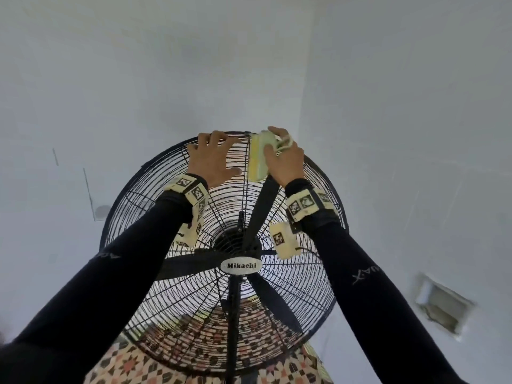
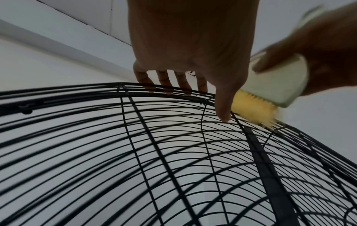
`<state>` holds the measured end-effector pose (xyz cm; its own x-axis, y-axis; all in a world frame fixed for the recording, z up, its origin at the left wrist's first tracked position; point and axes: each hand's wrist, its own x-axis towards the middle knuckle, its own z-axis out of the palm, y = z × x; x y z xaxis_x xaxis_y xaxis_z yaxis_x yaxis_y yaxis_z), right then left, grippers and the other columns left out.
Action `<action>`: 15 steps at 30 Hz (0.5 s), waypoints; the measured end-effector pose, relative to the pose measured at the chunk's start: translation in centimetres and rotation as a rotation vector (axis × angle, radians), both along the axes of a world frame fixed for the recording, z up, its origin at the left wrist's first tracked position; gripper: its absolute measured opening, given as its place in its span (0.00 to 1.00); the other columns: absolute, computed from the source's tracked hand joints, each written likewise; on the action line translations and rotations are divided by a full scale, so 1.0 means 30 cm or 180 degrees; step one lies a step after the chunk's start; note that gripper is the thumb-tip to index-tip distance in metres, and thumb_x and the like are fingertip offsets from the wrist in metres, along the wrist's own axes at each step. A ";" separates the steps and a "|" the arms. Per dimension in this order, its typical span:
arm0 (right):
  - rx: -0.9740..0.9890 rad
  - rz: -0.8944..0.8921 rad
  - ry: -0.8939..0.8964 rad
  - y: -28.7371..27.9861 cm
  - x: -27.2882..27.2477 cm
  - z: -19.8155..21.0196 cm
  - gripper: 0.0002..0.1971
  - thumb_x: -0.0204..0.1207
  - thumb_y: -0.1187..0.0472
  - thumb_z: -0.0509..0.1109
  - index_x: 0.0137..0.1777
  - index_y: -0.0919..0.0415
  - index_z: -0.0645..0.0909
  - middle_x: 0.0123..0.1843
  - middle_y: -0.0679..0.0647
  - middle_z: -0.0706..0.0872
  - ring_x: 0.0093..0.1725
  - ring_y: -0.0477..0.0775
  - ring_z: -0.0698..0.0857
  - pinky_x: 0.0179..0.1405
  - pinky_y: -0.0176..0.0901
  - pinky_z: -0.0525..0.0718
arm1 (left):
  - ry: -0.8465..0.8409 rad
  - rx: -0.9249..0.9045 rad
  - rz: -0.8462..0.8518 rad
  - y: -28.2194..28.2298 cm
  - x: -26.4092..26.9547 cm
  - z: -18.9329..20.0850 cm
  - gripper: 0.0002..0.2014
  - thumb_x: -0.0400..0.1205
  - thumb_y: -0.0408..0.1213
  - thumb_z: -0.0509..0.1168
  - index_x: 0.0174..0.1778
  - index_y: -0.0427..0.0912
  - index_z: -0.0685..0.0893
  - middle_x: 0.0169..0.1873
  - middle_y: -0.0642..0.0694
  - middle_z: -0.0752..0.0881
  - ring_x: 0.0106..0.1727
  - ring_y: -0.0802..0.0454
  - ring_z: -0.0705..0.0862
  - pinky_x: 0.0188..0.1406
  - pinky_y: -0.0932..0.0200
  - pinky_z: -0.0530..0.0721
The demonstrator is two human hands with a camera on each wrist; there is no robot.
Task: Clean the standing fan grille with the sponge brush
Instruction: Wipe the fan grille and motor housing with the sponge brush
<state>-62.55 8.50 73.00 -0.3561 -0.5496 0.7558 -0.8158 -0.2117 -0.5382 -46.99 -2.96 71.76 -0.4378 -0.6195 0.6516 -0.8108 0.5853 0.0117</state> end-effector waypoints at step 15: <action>0.0648 -0.0225 -0.0855 -0.011 -0.016 0.130 0.25 0.83 0.56 0.68 0.76 0.62 0.66 0.68 0.64 0.83 0.66 0.66 0.83 0.59 0.47 0.79 | 0.0226 0.0273 0.0158 0.073 -0.009 0.029 0.39 0.73 0.55 0.81 0.81 0.58 0.75 0.76 0.44 0.72 0.78 0.34 0.67 0.73 0.29 0.72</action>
